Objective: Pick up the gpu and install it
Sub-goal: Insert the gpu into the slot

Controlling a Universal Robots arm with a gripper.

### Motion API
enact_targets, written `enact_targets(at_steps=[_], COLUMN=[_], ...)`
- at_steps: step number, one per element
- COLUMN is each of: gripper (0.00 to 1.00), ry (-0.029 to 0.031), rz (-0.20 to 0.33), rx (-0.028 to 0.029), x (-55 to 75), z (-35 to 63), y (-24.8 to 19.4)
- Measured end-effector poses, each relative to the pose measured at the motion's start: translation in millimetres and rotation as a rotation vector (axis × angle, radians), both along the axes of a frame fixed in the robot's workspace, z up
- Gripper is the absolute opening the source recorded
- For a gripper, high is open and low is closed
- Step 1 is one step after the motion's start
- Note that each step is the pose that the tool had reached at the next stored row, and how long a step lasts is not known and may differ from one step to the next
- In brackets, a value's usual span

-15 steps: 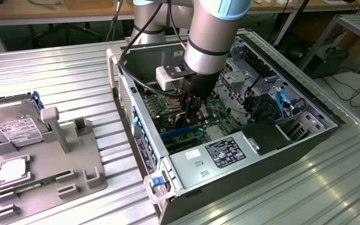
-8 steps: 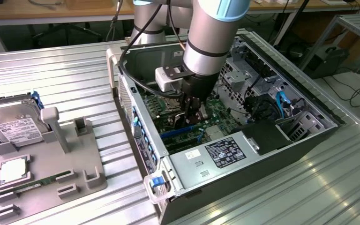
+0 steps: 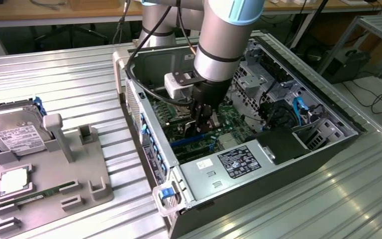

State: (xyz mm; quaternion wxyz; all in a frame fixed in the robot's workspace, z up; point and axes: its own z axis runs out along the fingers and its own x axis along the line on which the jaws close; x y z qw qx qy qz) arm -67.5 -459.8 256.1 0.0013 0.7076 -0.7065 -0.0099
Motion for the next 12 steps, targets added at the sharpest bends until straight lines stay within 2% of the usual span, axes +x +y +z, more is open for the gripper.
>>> enact_targets(at_steps=[12], gripper=[0.27], ry=[0.0001], rz=[0.000], rx=[0.0008], x=[-1.7], z=[-3.6], y=[0.3])
